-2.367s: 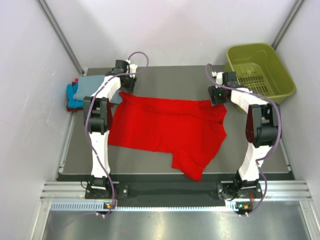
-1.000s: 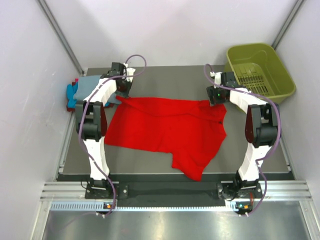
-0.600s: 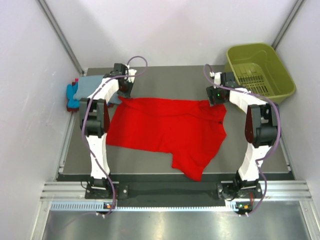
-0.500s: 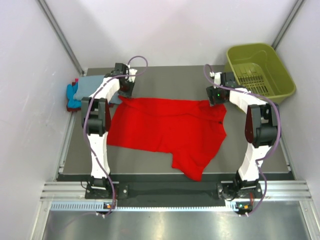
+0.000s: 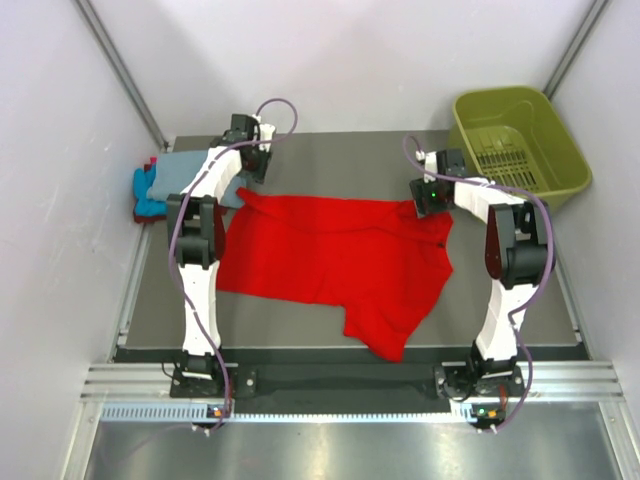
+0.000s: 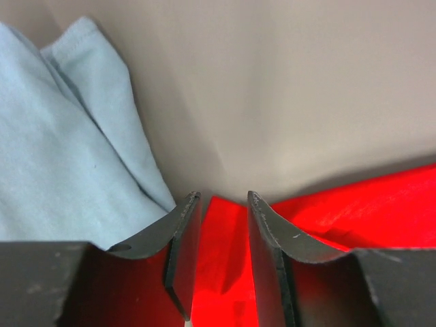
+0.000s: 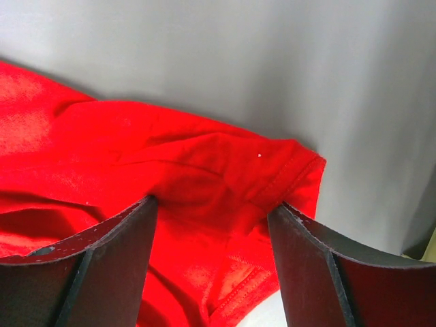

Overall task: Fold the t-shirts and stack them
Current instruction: Fold the tshirt

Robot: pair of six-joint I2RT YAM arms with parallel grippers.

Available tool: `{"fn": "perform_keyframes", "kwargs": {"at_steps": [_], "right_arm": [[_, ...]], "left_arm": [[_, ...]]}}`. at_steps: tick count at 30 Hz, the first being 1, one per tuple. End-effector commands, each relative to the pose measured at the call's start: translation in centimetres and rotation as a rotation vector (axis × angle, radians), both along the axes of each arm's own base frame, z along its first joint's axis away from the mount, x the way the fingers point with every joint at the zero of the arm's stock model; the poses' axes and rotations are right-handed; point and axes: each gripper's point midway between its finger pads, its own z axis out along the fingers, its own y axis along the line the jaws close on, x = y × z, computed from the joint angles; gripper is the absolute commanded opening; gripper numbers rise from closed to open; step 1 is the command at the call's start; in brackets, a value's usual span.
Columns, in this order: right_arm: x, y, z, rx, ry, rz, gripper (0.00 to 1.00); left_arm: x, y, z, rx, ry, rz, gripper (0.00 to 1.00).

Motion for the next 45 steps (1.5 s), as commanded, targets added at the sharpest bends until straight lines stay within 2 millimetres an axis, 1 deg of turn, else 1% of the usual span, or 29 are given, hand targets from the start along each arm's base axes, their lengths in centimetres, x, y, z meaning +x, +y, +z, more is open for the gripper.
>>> {"fn": "perform_keyframes", "kwargs": {"at_steps": [1,3,7,9,10,13,22,24,27,30,32,35,36,37,38,39,40,41,42,43,44,45], "right_arm": [[2.2,1.0,2.0,0.011,-0.072,0.008,0.66],[2.2,0.9,2.1,0.013,-0.073,0.006,0.66],[2.1,1.0,1.9,0.015,-0.068,0.007,0.66],[2.2,1.1,2.0,0.014,-0.07,0.01,0.66],[2.1,1.1,1.9,0.015,-0.068,0.009,0.66],[2.2,1.1,2.1,0.014,-0.071,0.01,0.66],[2.1,1.0,2.0,0.015,-0.071,0.009,0.66],[2.2,1.1,1.9,0.016,-0.071,0.01,0.66],[2.3,1.2,2.0,0.018,-0.074,0.01,0.66],[2.3,1.1,1.9,0.016,-0.072,0.01,0.66],[2.4,1.2,2.0,0.019,-0.073,0.009,0.66],[2.5,1.3,2.1,0.019,-0.078,0.011,0.66],[2.4,1.2,2.1,0.017,-0.074,0.011,0.66],[2.5,1.2,2.3,0.017,-0.078,0.011,0.66],[2.5,1.4,2.4,0.019,-0.081,0.014,0.66],[2.4,1.4,2.4,0.016,-0.08,0.017,0.66],[2.5,1.4,2.7,0.016,-0.085,0.018,0.66],[2.3,1.3,2.6,0.014,-0.082,0.017,0.66],[2.3,1.4,2.6,0.013,-0.084,0.02,0.66],[2.3,1.4,2.7,0.013,-0.089,0.021,0.66],[2.1,1.4,2.5,0.012,-0.081,0.023,0.66],[2.1,1.4,2.5,0.012,-0.083,0.024,0.66]], "left_arm": [[-0.8,1.1,0.0,0.047,0.03,0.004,0.38],[-1.4,1.5,-0.7,0.061,0.05,-0.001,0.36],[-1.9,2.2,-1.3,0.073,0.074,0.0,0.34],[-2.1,2.4,-1.9,0.076,0.088,0.003,0.34],[-2.2,2.4,-2.5,0.077,0.102,-0.001,0.34],[-2.4,2.4,-3.2,0.079,0.123,-0.002,0.33],[-3.4,2.4,-3.8,0.078,0.169,-0.015,0.27],[-3.5,2.3,-3.8,0.072,0.173,-0.017,0.14],[-3.4,2.2,-3.6,0.065,0.167,-0.012,0.0],[-2.7,2.0,-2.7,0.053,0.134,-0.004,0.0],[-2.0,1.9,-1.5,0.049,0.093,0.0,0.0],[-0.8,1.9,0.9,0.044,0.016,0.003,0.0],[-0.6,1.8,2.4,0.039,-0.017,0.006,0.0],[-0.5,1.8,3.2,0.037,-0.037,0.007,0.0],[-0.8,1.8,3.5,0.032,-0.043,0.008,0.0],[-0.8,1.8,5.0,0.029,-0.076,0.006,0.0],[-1.1,1.8,5.5,0.026,-0.085,0.007,0.0],[-1.7,1.8,5.0,0.027,-0.07,0.004,0.0],[-2.0,1.9,6.1,0.028,-0.093,0.003,0.0],[-2.3,2.0,6.3,0.031,-0.097,0.004,0.0],[-3.2,2.1,5.5,0.035,-0.074,0.003,0.0],[-3.6,2.2,6.1,0.036,-0.082,0.003,0.0]]}}
